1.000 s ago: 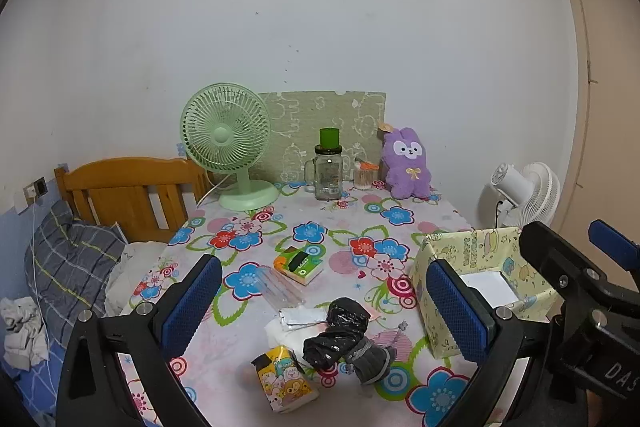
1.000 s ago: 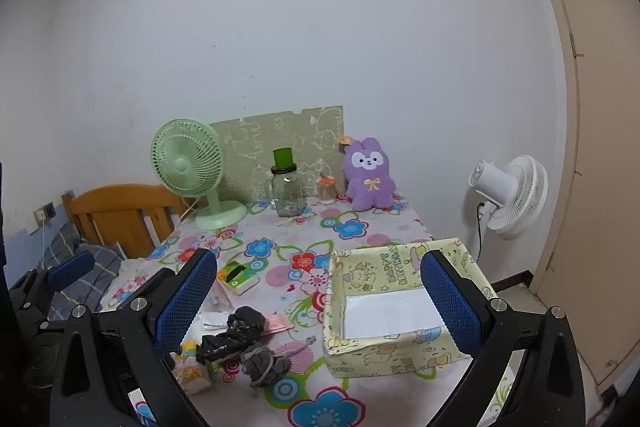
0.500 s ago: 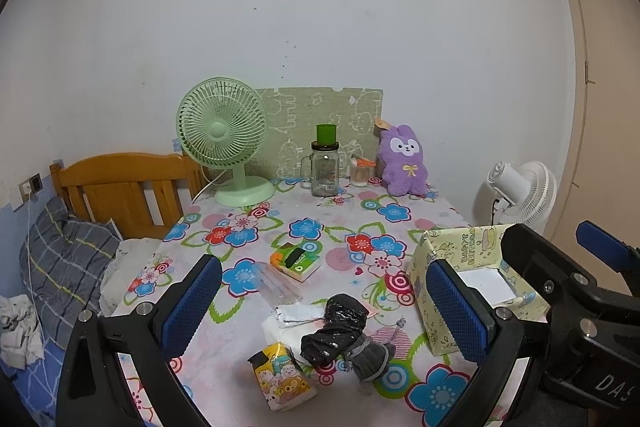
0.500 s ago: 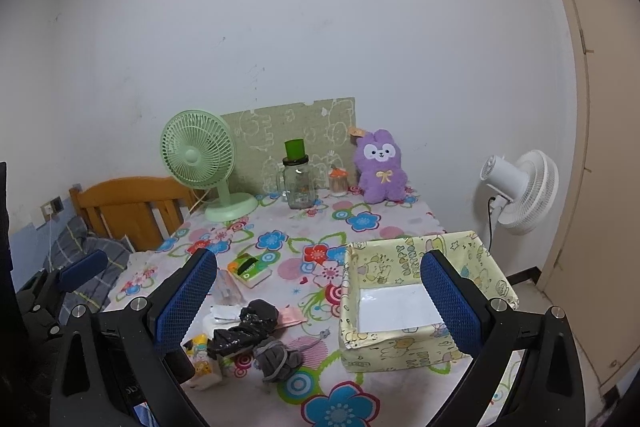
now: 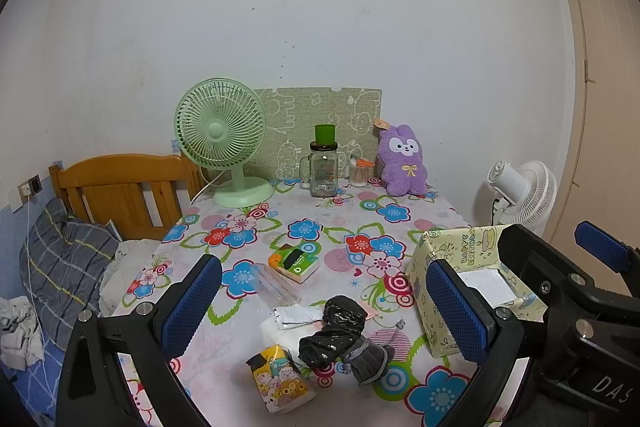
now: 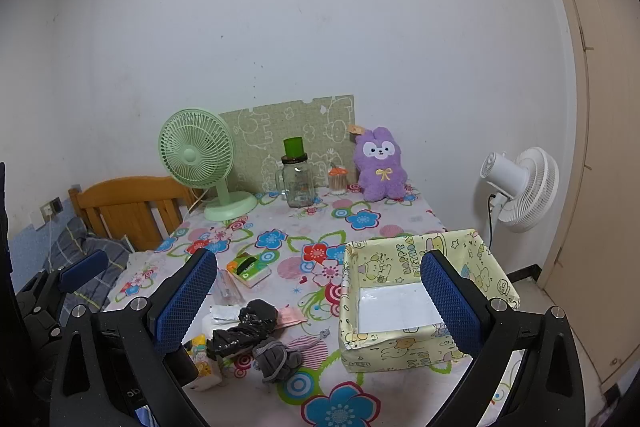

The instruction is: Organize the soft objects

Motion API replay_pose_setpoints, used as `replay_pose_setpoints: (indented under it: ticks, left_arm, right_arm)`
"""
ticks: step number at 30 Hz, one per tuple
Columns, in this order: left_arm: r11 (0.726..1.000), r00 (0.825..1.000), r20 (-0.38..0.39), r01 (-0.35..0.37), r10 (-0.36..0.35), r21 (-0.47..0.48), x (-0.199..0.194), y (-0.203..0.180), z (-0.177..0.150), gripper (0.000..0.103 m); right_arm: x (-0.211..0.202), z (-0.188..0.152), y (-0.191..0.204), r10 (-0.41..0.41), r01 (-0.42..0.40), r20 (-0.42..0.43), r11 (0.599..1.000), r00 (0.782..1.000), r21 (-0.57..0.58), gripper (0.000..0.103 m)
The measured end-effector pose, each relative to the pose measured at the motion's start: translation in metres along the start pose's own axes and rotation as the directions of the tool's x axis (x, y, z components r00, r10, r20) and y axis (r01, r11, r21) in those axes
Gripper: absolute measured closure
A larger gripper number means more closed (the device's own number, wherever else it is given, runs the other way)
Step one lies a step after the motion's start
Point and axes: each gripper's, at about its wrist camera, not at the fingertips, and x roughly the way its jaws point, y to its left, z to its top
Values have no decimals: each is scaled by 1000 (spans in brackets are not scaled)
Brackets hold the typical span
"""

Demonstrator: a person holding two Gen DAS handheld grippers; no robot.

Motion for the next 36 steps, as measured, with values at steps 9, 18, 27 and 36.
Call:
replay_pose_setpoints:
  ticks: [9,18,27,36]
  left_arm:
    - [1000,1000,2,-1,1,1,1,-1,1,0]
    - [1000,1000,1,5,-5,-1,2,-1,3,0]
    - [1000,1000,4,15,-15,-8,3,0,0,0]
    - [1000,1000,-4,23,-23,19,14,-4,-8,0]
  right_arm:
    - [1,1,-1,-2,2,-1,1000,1000,2,0]
    - [2,0,-2,-1,1,-2,1000,1000,4,0]
    - [3,-2,1,0,0,-12,1000,1000,2,0]
    - [20,-9,11,-1,0,-33,1000,999,-23,0]
